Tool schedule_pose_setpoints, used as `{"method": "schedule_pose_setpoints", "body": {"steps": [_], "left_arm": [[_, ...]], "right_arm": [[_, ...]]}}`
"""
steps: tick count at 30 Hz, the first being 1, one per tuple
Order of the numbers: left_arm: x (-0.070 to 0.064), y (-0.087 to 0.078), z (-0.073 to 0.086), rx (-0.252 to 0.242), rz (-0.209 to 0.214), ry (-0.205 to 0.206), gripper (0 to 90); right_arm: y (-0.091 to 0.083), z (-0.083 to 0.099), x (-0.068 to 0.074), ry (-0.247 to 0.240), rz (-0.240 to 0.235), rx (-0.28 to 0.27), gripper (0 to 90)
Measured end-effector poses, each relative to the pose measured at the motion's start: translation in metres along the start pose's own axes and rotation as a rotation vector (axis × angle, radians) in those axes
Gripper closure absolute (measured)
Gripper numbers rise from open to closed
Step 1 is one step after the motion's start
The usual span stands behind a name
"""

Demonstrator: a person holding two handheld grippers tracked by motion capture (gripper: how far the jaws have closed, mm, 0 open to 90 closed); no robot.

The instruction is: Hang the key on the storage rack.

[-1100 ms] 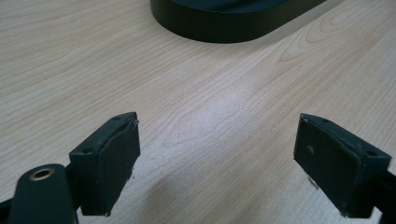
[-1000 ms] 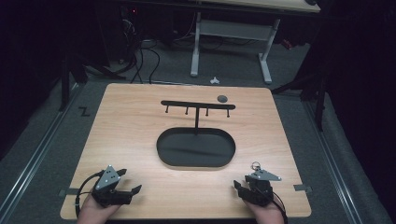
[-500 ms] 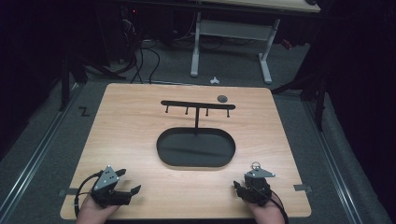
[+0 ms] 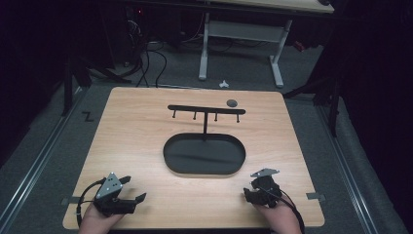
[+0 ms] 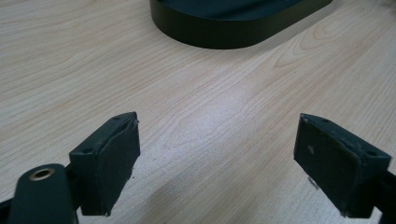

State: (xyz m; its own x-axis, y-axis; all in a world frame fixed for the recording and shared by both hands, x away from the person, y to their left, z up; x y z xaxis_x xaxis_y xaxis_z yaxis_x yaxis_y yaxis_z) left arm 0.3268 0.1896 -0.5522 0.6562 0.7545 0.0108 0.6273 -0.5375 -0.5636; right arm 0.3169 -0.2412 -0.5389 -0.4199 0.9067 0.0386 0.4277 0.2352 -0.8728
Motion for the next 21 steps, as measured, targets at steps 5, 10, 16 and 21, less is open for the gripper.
{"method": "schedule_pose_setpoints", "body": {"steps": [5, 10, 16, 21], "left_arm": [[0.0003, -0.0004, -0.0006, -0.009, -0.001, -0.006, 15.0], [0.0003, -0.0011, -0.0008, -0.009, -0.001, -0.007, 15.0], [0.0001, -0.0006, -0.0011, -0.010, 0.001, -0.006, 15.0], [0.0007, -0.0013, -0.0021, -0.015, 0.002, -0.007, 15.0]], "right_arm": [[-0.0024, -0.0027, 0.0020, -0.040, 0.016, 0.051, 40.5], [-0.0009, -0.0031, 0.0061, -0.053, -0.011, 0.110, 43.1], [-0.0047, -0.0060, 0.0080, -0.073, -0.029, 0.153, 41.6], [-0.0101, -0.0072, 0.0051, -0.081, -0.033, 0.189, 42.9]]}}
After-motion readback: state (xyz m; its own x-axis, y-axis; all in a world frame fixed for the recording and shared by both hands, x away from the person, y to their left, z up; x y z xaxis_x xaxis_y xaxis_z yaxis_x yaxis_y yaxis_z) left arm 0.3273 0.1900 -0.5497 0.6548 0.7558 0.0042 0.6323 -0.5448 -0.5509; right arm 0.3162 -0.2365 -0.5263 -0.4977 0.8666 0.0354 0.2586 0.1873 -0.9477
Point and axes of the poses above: each handheld gripper's, and its own axes: y roughly forward along the jaws, z roughly out of its underside, x roughly to its left, the point moved 5 cm from there along y, roughly forward along the jaws, and after that the axes turned 7 degrees about -z, right-handed, at the moved point
